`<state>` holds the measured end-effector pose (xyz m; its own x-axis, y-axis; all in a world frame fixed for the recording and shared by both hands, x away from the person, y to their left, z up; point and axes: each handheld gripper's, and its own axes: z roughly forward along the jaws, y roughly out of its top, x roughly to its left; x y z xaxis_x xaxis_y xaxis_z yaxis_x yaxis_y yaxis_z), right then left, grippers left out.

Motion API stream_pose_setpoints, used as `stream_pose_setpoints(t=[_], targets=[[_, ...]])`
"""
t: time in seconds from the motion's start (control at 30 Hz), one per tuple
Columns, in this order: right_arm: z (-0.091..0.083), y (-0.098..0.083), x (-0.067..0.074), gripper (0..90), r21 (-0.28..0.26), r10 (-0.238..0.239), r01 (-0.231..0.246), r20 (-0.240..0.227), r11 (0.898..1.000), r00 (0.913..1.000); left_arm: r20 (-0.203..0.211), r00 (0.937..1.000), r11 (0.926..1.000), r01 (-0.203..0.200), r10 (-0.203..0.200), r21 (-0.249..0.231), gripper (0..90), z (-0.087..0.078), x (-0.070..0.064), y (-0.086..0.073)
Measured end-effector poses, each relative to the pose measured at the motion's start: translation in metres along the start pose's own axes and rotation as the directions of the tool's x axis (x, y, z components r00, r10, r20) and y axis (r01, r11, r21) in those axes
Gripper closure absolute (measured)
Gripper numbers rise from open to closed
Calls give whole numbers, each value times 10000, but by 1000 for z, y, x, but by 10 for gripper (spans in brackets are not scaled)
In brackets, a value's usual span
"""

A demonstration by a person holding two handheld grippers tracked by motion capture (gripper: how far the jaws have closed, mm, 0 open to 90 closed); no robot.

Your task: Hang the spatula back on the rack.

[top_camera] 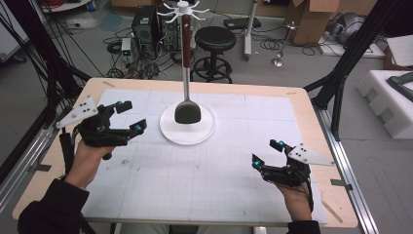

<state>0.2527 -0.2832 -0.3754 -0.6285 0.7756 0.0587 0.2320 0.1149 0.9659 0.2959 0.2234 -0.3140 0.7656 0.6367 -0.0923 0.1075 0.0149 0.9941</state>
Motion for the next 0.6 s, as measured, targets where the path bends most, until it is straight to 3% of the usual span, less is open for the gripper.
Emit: stream_pose_setpoints(t=[0.3, 0.6], targets=[[2, -11, -1, 159, 176, -17, 16, 87, 9998, 10000, -374, 9986, 9993, 372, -369, 70, 158, -25, -5, -41], [1, -9, 3, 159, 202, -136, 133, 150, 9997, 9998, -383, 9969, 9977, 683, -681, 49, 166, -27, -6, -59]])
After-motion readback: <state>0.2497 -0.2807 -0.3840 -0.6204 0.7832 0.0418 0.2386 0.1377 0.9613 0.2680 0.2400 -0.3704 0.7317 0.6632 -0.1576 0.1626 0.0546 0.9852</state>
